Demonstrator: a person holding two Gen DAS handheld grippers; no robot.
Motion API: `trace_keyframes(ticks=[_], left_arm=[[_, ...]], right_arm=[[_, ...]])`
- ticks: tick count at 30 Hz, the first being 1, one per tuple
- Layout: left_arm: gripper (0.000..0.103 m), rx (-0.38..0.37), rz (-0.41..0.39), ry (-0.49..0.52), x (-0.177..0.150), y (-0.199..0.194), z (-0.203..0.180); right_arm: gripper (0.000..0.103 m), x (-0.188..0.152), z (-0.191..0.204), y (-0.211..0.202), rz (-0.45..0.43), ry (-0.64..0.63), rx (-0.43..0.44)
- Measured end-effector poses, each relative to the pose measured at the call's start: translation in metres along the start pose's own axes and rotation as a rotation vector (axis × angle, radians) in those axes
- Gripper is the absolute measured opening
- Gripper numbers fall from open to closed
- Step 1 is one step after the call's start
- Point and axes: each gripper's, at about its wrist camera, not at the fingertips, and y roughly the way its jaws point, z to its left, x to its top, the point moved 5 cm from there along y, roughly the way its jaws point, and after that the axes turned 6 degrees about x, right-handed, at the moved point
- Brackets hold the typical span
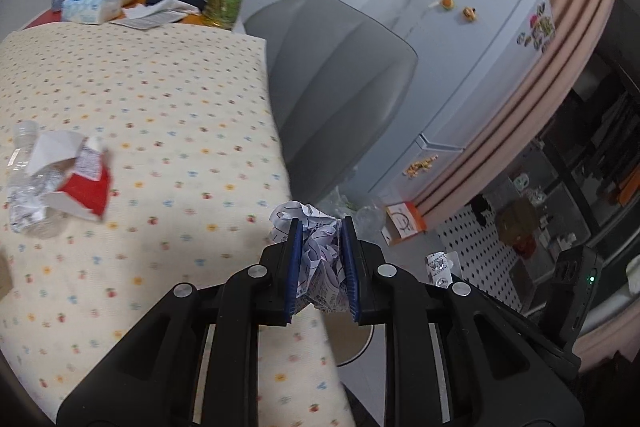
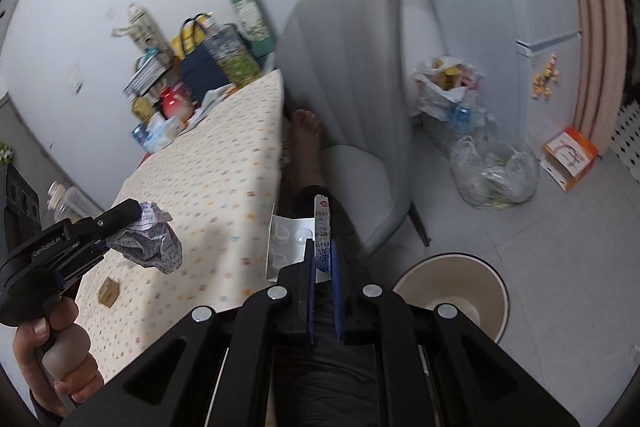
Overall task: Collect trash
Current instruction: 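Carry both items over the floor bin and open the right tool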
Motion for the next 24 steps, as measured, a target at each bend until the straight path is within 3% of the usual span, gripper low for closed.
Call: trace_keyframes(ticks=[11,13,24], left_arm=[[0.02,-0.021,0.106,0.091,-0.014,0.062,-0.06],[0.02,-0.02,0.123,0.102,-0.017,0.071,-0.066],[0.02,-0.05,0.216,0.183,-0.038,0.112,-0.115]], right_arm=[[0.014,-0.008,-0.086,0.009,0.015,0.141,-0.055],[0.051,-0.015,-0.101,0.015,0.03,0.167,-0.08],[0.056,-0.021,-0.161,-0.006,-0.017,0.255,-0.138]])
